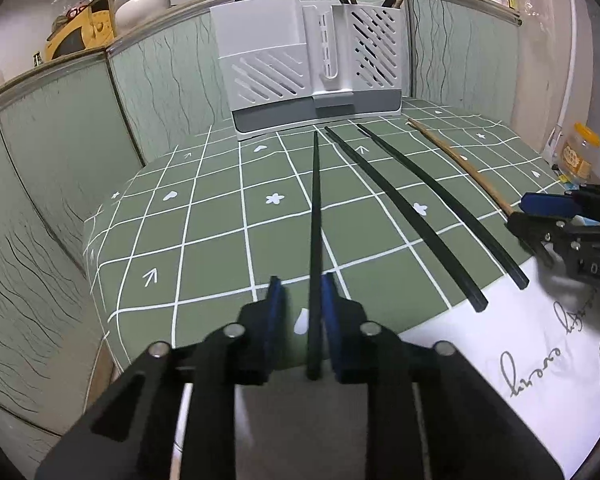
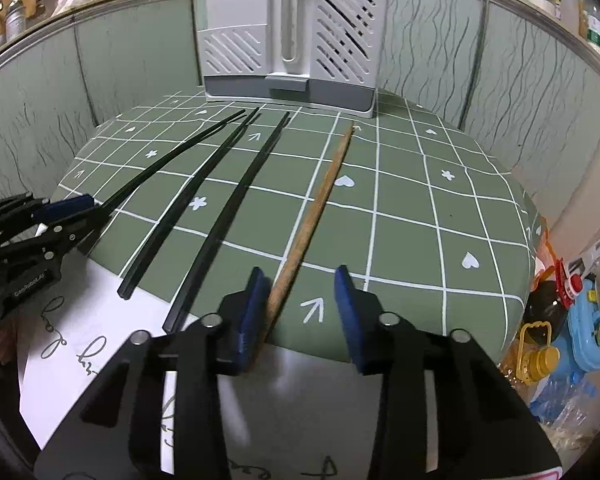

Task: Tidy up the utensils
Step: 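Close the left tool on a black chopstick while the right tool grasps a wooden chopstick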

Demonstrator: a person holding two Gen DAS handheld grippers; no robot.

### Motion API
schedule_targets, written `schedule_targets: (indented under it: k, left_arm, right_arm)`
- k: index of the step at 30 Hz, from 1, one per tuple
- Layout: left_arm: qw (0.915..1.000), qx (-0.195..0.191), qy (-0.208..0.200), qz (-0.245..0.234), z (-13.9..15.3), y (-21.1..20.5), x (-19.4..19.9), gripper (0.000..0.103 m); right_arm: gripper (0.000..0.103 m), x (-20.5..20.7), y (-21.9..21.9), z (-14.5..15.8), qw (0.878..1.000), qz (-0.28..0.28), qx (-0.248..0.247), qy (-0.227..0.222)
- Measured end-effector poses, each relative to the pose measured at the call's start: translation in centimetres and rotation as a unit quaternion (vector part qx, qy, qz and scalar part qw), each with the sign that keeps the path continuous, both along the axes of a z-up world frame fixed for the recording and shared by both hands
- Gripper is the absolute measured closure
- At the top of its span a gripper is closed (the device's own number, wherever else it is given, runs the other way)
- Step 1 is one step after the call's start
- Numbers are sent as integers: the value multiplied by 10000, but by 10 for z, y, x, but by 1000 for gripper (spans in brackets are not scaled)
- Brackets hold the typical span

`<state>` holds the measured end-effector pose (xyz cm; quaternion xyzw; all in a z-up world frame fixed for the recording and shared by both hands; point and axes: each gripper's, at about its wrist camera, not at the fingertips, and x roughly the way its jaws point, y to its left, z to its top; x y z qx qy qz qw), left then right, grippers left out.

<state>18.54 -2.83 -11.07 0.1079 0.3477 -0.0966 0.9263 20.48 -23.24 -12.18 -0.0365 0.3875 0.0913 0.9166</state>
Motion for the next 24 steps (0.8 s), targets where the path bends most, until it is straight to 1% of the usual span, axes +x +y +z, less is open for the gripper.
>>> schedule_targets:
  k: [1,2,4,7,10,16,24]
  left_arm:
    - [10000,10,0,31,0,1,1,92]
    - [10000,8,6,54,0,1,1,93]
    - [10000,-27,24,67,0,2,2,95]
    - [10000,30,16,79,-1,2,2,97]
    - [10000,-19,30,70,-1,3,3,97]
    - [9997,-214,88,54,3,8,4,97]
    - [9993,-368,-46,33,21,12,-2,97]
  right_arm:
    - [79,1,-2,0,10000,-43,29,9]
    - [83,1,-3,0,9999,-106,67,23]
    - [85,2,-5,-1,9999,-153,65,22]
    - [94,2,-5,-1,9998,-166,74,26]
    - [96,1,-2,-1,9999,-161,37,26]
    - [96,2,-5,2,9997,-135,204,75]
    - [96,-5,-9,23,9992,-84,372,-97]
